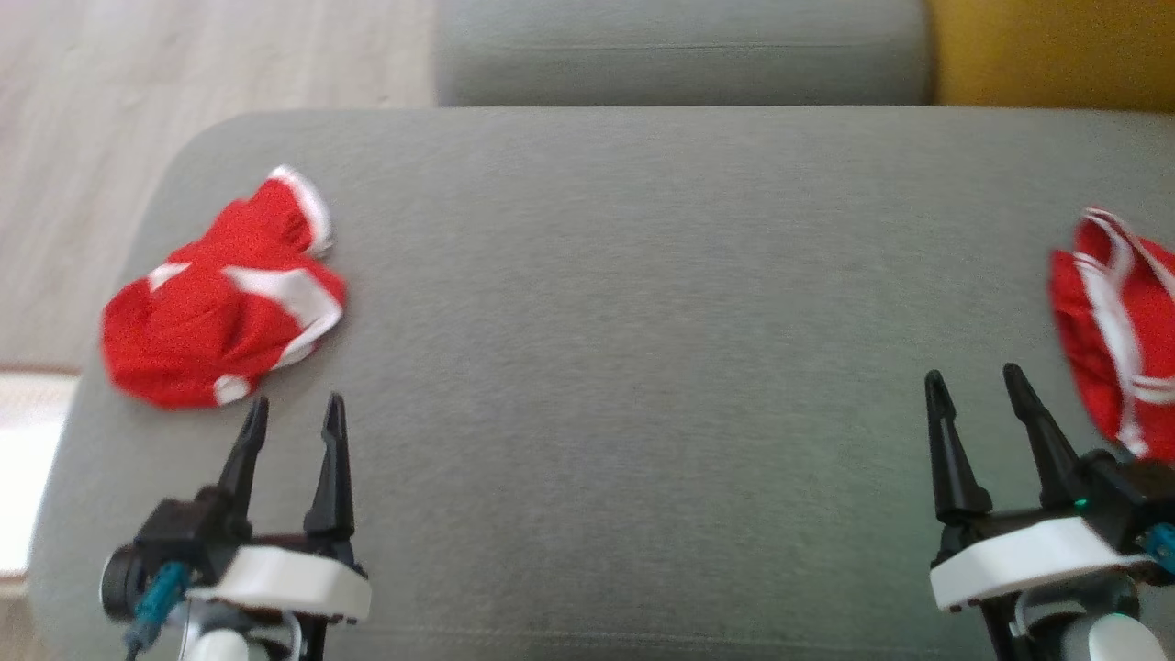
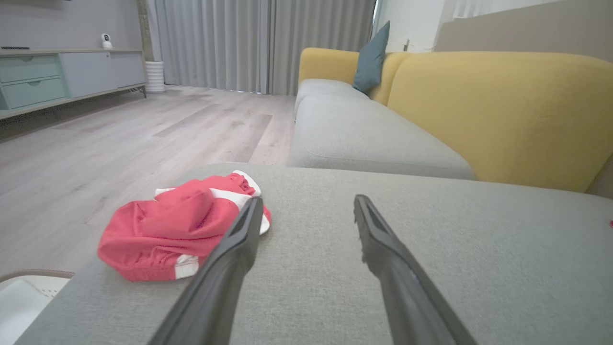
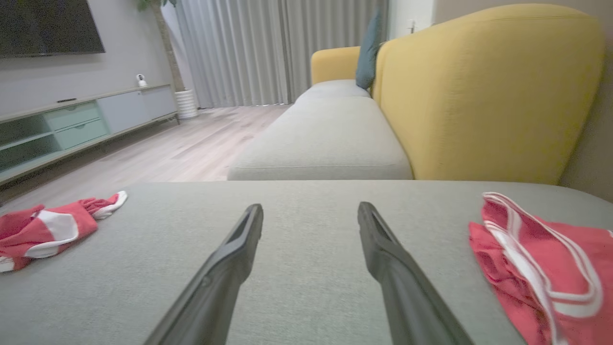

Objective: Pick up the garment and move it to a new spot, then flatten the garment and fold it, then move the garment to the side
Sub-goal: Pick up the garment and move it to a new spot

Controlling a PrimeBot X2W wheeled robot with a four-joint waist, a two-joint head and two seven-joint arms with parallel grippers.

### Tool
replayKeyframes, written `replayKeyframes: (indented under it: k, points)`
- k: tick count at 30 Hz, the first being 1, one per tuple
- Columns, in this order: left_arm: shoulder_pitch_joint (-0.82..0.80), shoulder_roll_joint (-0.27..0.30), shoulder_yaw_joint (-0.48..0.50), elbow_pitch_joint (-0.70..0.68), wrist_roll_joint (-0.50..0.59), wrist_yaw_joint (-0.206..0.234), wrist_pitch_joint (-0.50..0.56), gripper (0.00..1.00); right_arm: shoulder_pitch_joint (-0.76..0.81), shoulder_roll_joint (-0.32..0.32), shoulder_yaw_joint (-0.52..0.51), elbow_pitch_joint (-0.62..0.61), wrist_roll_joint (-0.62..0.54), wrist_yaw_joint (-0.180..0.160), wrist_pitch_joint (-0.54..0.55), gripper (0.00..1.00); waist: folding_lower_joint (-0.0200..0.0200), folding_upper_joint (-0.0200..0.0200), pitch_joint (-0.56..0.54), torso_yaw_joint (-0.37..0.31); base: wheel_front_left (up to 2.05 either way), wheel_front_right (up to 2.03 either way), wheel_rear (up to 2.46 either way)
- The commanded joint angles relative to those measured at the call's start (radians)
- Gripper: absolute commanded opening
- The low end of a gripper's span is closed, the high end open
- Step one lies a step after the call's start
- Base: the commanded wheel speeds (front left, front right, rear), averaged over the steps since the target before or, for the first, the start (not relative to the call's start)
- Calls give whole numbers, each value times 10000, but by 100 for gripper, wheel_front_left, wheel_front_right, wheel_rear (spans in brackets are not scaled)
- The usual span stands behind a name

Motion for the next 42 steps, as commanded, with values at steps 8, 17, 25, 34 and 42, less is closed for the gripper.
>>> replayKeyframes:
  k: [8,17,25,34,42]
  points:
    - [-974,-88,612,-474,93,-68,-53,100,-556,-53,573,-791,-168,-7,349,100,1,0,166,2107,0,0,0]
    - [-1065,-188,882,-577,330,-216,-53,100,-746,-53,744,-1018,-288,-7,661,100,1,0,305,3270,0,0,0]
    - [-1249,-288,1087,-596,409,-396,-53,100,-905,-53,717,-1176,-439,-7,789,100,1,0,645,3532,0,0,0]
    - [-1672,-409,1310,-635,307,-379,-53,100,-1226,-68,756,-1439,-593,-7,1006,100,1,0,1573,3179,0,0,0]
    - [-3746,-466,1090,745,-249,-610,-53,100,-1935,-188,422,-2197,-930,-7,1405,100,1,0,3717,2768,0,0,0]
